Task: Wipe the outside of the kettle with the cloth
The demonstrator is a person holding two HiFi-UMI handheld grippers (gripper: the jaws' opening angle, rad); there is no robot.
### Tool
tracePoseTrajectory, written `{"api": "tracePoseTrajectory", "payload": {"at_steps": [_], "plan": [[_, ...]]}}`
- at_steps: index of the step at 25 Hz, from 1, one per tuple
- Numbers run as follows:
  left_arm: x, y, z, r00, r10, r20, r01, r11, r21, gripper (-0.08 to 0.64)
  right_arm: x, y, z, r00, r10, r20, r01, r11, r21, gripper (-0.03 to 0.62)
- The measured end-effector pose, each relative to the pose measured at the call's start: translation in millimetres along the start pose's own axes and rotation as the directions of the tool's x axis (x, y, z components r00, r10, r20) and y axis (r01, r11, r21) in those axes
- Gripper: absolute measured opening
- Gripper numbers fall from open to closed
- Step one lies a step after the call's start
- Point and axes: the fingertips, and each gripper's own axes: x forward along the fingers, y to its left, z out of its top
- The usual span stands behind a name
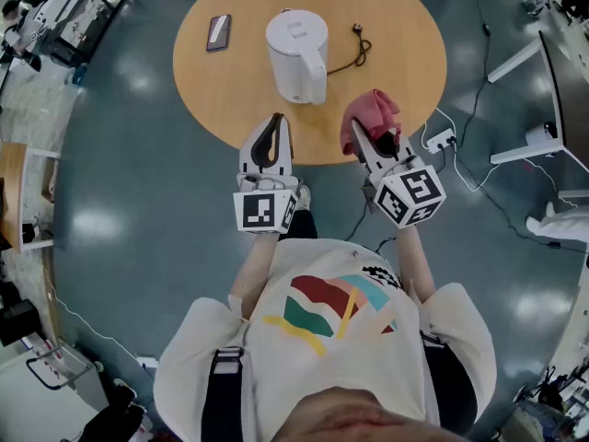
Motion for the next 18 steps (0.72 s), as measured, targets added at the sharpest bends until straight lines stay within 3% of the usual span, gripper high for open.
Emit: {"api": "tracePoseTrajectory", "payload": {"at_steps": [4, 7, 10, 14, 16, 18], "plan": [[40.6, 59.9, 10.2, 1.000, 0.000, 0.015, 0.000, 1.000, -0.018, 0.044, 54.8, -11.5, 25.2, 1.000, -0.023, 0.017, 0.023, 1.000, -0.009, 0.038], [69.4, 94.2, 15.6, 1.000, 0.001, 0.020, -0.002, 1.000, 0.019, 0.046, 84.9, -23.2, 38.2, 0.999, -0.042, 0.026, 0.044, 0.998, -0.052, 0.038], [82.9, 101.8, 8.7, 1.000, -0.003, 0.006, 0.003, 1.000, 0.019, 0.046, 102.1, -44.6, 52.4, 0.998, -0.051, 0.021, 0.053, 0.989, -0.136, 0.038], [97.3, 97.4, -8.9, 0.997, -0.044, -0.056, 0.041, 0.998, -0.042, 0.069, 133.9, -73.8, 80.7, 1.000, -0.026, 0.004, 0.026, 0.970, -0.241, 0.038], [106.2, 95.3, -18.6, 0.994, -0.065, -0.093, 0.059, 0.996, -0.064, 0.069, 151.1, -79.2, 94.7, 1.000, 0.004, -0.030, -0.014, 0.936, -0.352, 0.038], [116.9, 93.3, -29.1, 0.988, -0.094, -0.123, 0.087, 0.994, -0.063, 0.069, 171.0, -77.3, 105.1, 0.995, 0.051, -0.087, -0.089, 0.857, -0.507, 0.038]]}}
